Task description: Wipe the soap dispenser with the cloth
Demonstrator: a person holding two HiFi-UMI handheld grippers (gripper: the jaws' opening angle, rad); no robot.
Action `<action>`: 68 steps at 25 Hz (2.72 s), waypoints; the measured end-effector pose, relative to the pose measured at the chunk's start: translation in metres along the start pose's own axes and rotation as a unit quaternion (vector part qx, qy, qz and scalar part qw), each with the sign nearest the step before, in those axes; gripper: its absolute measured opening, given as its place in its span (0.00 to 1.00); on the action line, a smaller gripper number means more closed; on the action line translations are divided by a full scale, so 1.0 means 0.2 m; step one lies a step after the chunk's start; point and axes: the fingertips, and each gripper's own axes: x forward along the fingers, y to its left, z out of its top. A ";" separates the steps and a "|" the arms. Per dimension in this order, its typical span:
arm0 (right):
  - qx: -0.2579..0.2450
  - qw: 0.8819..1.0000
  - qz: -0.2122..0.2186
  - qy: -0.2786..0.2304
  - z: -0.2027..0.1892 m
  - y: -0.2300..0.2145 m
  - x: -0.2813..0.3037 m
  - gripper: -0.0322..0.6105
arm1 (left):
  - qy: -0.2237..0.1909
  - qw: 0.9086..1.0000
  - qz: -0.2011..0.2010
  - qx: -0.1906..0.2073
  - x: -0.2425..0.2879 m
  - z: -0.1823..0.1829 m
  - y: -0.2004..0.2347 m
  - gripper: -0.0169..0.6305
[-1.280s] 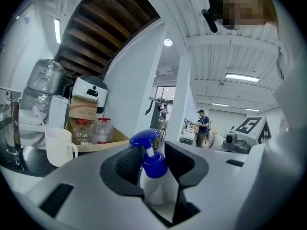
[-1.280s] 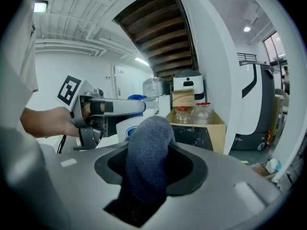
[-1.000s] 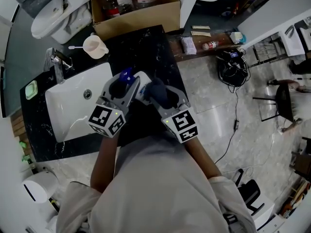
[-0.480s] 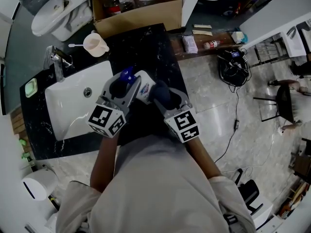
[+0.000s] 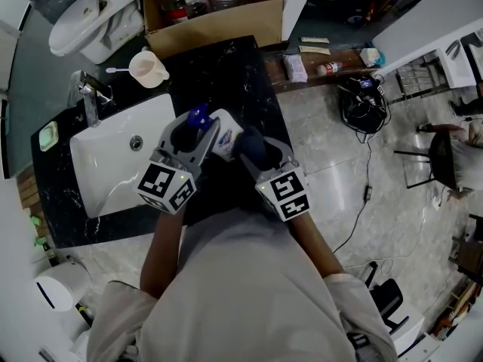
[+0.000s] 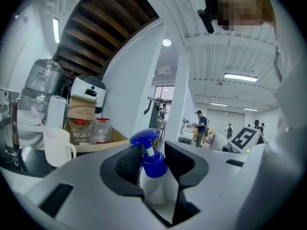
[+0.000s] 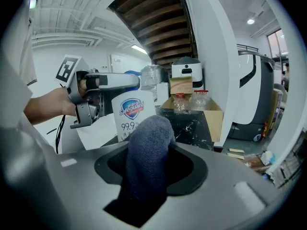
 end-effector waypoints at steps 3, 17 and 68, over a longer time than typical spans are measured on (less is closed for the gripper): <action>-0.001 1.000 0.000 0.001 0.00 0.00 0.00 0.32 | 0.000 1.000 -0.001 0.000 0.00 0.00 0.00 0.24; 0.003 1.000 -0.003 0.023 -0.06 -0.01 0.01 0.33 | -0.001 1.000 -0.001 0.003 0.00 0.00 0.00 0.24; -0.005 1.000 0.021 0.005 0.13 0.09 -0.01 0.33 | 0.000 1.000 -0.001 0.002 0.00 -0.01 0.00 0.24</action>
